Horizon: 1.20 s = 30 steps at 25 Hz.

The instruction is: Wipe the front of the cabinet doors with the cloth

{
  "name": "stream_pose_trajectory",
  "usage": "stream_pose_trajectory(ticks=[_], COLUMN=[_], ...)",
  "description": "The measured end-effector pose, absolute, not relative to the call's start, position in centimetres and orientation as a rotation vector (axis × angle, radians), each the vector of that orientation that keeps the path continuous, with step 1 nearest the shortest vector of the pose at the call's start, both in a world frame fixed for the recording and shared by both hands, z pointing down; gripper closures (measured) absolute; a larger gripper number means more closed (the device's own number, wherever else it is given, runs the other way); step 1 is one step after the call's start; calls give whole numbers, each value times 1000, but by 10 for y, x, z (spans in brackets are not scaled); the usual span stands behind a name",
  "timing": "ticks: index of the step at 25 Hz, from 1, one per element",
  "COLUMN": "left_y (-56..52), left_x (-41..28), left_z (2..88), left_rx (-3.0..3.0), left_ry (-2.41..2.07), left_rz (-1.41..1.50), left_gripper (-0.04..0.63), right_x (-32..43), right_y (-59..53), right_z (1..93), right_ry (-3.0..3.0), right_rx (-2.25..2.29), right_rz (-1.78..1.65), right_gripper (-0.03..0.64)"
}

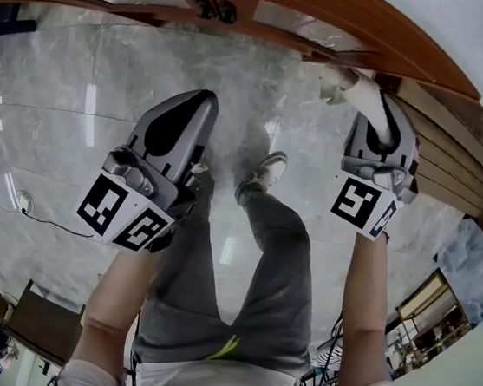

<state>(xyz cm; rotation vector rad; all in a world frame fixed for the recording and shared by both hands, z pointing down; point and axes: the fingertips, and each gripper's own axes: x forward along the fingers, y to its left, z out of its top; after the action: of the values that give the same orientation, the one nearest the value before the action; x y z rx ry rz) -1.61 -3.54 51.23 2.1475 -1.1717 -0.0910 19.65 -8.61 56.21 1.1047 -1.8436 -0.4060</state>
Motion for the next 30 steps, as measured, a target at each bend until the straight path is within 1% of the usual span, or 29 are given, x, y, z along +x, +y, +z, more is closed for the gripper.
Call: stream_pose_trajectory(ticks=[12, 17, 24, 30], left_y=[-23, -18, -33, -33], left_x=[-32, -42, -45, -41], left_z=[359, 312, 236, 159], left_rx=[2177, 2184, 2209, 2281], left_ry=[-1213, -1218, -1236, -1177], left_rz=[-118, -123, -240, -283], left_gripper=[580, 580, 580, 580], right_x=[160, 141, 132, 133], right_y=[-56, -43, -26, -21], right_z=[407, 359, 281, 208], right_ry=[-1908, -1940, -1947, -1924], right_rx=[1054, 1021, 1014, 1073], right_rz=[-444, -454, -491, -516], right_gripper=[546, 545, 546, 545])
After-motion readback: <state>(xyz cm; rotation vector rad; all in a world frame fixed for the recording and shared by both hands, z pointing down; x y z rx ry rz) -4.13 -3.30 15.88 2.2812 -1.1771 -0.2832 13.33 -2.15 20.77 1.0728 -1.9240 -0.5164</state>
